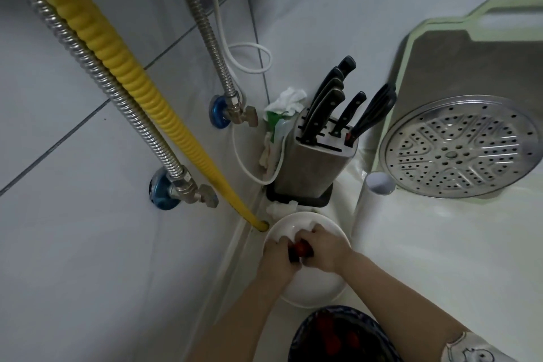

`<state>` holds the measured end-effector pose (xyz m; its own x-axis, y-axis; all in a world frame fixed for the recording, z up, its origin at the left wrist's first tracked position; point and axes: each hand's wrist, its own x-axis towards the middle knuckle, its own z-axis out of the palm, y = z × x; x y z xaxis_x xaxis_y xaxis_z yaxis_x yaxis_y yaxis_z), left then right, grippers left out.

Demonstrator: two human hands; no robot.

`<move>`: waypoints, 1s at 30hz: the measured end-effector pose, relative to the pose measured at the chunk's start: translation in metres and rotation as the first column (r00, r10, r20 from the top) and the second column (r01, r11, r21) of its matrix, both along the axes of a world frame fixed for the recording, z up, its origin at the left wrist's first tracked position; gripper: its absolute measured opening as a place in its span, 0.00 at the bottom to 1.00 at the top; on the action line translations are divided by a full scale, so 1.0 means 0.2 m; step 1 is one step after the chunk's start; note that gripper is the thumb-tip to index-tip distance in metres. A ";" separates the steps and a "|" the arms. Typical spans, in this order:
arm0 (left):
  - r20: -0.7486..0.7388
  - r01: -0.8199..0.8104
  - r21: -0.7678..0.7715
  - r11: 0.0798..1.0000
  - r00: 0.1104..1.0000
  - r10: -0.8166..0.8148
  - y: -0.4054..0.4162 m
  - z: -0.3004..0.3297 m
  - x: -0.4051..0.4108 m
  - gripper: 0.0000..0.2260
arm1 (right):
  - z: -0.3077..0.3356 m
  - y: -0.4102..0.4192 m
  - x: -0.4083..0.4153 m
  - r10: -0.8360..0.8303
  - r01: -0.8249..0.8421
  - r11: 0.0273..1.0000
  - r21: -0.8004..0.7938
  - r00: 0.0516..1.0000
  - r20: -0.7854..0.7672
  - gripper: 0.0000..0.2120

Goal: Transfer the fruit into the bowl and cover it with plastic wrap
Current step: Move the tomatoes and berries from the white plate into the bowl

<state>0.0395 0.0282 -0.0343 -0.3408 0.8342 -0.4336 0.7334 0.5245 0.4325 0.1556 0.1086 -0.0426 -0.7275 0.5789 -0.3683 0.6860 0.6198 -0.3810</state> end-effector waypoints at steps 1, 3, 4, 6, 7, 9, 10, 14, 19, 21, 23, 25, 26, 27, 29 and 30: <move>0.019 0.010 0.013 1.000 1.000 -0.010 0.00 -0.01 0.00 0.16 | -0.01 0.00 0.01 -0.016 0.016 1.000 -0.011 1.000 -0.017 0.25; 0.063 0.010 0.029 1.000 0.998 -0.012 -0.01 -0.01 0.01 0.16 | -0.01 -0.02 0.03 -0.059 0.057 0.998 -0.038 0.997 -0.057 0.22; 0.082 -0.001 0.039 0.999 0.997 -0.003 -0.01 0.00 0.01 0.15 | -0.01 -0.02 0.04 -0.079 0.074 0.996 -0.051 0.993 -0.083 0.21; 0.129 -0.026 0.063 0.998 0.991 0.018 -0.02 0.00 0.02 0.14 | -0.02 -0.04 0.06 -0.130 0.119 0.989 -0.086 0.982 -0.138 0.19; 0.158 -0.034 0.073 0.997 0.987 0.022 -0.03 0.01 0.02 0.14 | -0.02 -0.04 0.07 -0.153 0.137 0.985 -0.105 0.975 -0.162 0.19; 0.227 -0.050 0.093 0.994 0.974 0.028 -0.05 0.04 0.03 0.14 | 0.01 -0.06 0.10 -0.180 0.154 0.979 -0.135 0.961 -0.208 0.18; 0.260 -0.059 0.105 0.993 0.965 0.030 -0.06 0.06 0.03 0.14 | 0.03 -0.08 0.12 -0.191 0.160 0.976 -0.148 0.955 -0.229 0.18; 0.295 -0.005 0.183 0.983 0.954 -0.050 -0.15 0.14 0.04 0.17 | 0.14 -0.16 0.21 -0.238 0.183 0.962 -0.201 0.922 -0.304 0.18; 0.235 0.142 0.315 0.938 0.946 -0.222 -0.33 0.28 0.12 0.15 | 0.33 -0.39 0.37 -0.288 0.220 0.950 -0.219 0.890 -0.354 0.18; 0.212 0.212 0.349 0.913 0.931 -0.298 -0.42 0.33 0.17 0.15 | 0.38 -0.50 0.45 -0.294 0.225 0.949 -0.219 0.885 -0.362 0.16; 0.214 0.271 0.350 0.897 0.909 -0.358 -0.51 0.35 0.22 0.15 | 0.40 -0.61 0.52 -0.299 0.230 0.947 -0.224 0.885 -0.357 0.15; 0.233 0.307 0.322 0.896 0.891 -0.389 -0.59 0.33 0.27 0.17 | 0.41 -0.72 0.60 -0.312 0.240 0.941 -0.238 0.889 -0.337 0.16; 0.239 0.322 0.311 0.894 0.884 -0.402 -0.63 0.32 0.30 0.17 | 0.40 -0.77 0.63 -0.320 0.248 0.938 -0.242 0.888 -0.329 0.17; 0.243 0.334 0.312 0.890 0.877 -0.414 -0.67 0.31 0.33 0.17 | 0.39 -0.82 0.66 -0.325 0.256 0.937 -0.237 0.887 -0.329 0.18; 0.249 0.352 0.309 0.884 0.867 -0.432 -0.73 0.29 0.37 0.17 | 0.36 -0.90 0.71 -0.333 0.273 0.938 -0.213 0.880 -0.338 0.20; 0.260 0.355 0.302 0.885 0.862 -0.435 -0.76 0.27 0.38 0.18 | 0.34 -0.93 0.73 -0.343 0.285 0.936 -0.207 0.875 -0.343 0.21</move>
